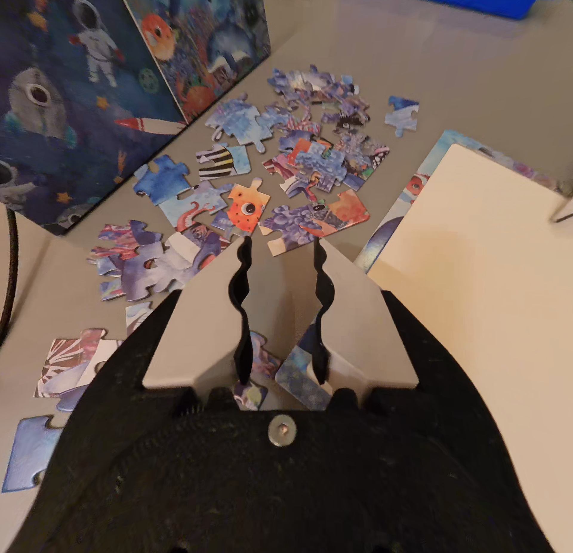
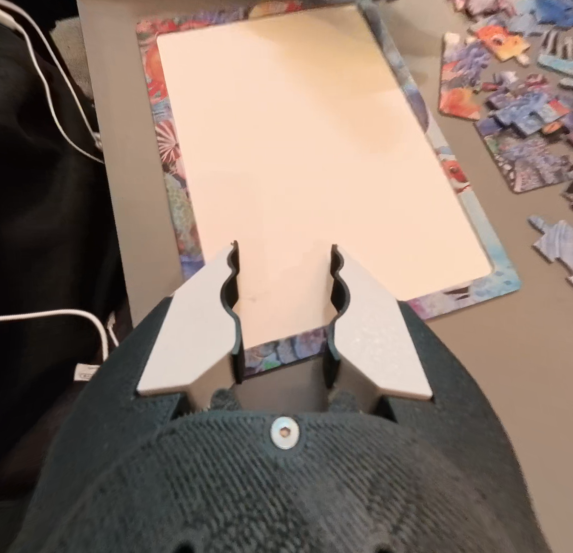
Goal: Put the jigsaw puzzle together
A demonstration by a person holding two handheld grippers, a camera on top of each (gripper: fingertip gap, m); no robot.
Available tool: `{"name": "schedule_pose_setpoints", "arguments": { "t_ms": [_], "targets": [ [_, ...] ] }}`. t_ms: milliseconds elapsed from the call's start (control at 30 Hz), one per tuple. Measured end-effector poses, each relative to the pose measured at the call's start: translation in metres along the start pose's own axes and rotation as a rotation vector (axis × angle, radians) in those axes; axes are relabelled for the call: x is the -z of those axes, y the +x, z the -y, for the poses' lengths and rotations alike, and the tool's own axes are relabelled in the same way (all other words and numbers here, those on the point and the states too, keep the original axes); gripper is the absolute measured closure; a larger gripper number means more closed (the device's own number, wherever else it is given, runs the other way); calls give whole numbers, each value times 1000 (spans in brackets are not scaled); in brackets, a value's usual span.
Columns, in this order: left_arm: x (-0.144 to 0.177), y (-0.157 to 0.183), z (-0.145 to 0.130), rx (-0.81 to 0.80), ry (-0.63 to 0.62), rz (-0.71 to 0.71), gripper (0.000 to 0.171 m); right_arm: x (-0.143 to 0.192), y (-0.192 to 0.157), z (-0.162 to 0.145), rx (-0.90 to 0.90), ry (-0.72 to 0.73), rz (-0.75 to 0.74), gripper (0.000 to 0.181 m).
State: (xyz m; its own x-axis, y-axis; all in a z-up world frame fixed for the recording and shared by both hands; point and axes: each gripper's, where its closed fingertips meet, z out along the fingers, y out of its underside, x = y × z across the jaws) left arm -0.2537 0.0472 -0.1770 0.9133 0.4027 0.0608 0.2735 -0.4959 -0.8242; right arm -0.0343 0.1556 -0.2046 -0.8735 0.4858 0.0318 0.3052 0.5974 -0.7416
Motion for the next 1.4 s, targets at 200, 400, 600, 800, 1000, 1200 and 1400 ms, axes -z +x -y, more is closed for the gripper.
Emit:
{"name": "schedule_pose_setpoints", "arguments": {
  "t_ms": [200, 400, 600, 800, 1000, 1200, 1400],
  "targets": [
    [12, -9, 10, 98, 106, -48, 134, 18, 61, 67, 24, 230, -128, 124],
    [17, -25, 8, 70, 135, 31, 134, 17, 142, 144, -46, 597, -218, 129],
    [20, -14, 13, 27, 177, -20, 144, -3, 198, 74, -49, 362, -513, 131],
    [10, -1, 5, -64, 114, -10, 143, 38, 203, 85, -24, 550, -639, 140],
    [11, -4, 5, -45, 117, -17, 143, 38, 220, 64, -125, 462, -654, 131],
    [22, -25, 7, 88, 177, -37, 144, 57, 249, 29, -307, 421, -687, 126],
    [35, -47, 9, 126, 221, 25, 146, 73, 258, 24, -435, 525, -635, 124]
  ]
}}
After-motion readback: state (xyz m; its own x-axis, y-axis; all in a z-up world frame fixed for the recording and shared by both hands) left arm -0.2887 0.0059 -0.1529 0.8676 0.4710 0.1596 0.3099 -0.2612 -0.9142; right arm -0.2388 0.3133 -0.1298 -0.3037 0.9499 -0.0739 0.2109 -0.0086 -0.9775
